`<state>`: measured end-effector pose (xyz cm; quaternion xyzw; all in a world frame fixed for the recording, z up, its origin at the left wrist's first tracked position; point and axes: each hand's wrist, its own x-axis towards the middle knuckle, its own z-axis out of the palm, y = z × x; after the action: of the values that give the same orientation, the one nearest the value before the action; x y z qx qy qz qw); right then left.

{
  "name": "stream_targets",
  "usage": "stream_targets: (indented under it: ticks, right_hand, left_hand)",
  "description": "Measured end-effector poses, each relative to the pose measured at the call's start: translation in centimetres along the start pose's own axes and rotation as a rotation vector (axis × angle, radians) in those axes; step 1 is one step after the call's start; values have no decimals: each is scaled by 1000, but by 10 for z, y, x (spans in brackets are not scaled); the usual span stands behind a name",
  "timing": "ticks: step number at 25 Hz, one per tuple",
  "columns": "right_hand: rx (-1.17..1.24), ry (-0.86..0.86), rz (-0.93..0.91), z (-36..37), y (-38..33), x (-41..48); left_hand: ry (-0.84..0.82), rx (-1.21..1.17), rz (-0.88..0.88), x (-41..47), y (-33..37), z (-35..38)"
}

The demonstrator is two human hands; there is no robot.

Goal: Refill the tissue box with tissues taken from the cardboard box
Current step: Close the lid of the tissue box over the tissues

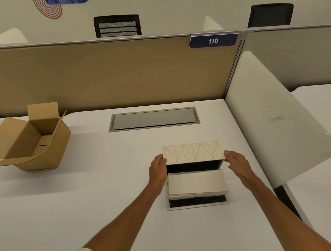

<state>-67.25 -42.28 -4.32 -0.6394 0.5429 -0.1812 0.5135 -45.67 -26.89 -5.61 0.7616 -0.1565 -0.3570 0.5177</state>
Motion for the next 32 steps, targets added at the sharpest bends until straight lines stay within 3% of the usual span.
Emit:
stream_targets:
  ticks: [9,16,23,27,32]
  right_hand:
    - [-8,89,55,0,-1,-8]
    - [81,117,215,6,7,-30]
    - [398,39,477,11,14,-50]
    - [668,11,556,16,17,-54]
    - [805,8,610,24,9,-48]
  left_hand:
    - [59,-140,-183,-15,9,-1]
    - [130,-290,-439,-39,10,4]
    - [-13,-494,-748,-51,2,3]
    - [-84,-646,-806,-50,8,4]
    - [-105,-761,-889,-42,12,4]
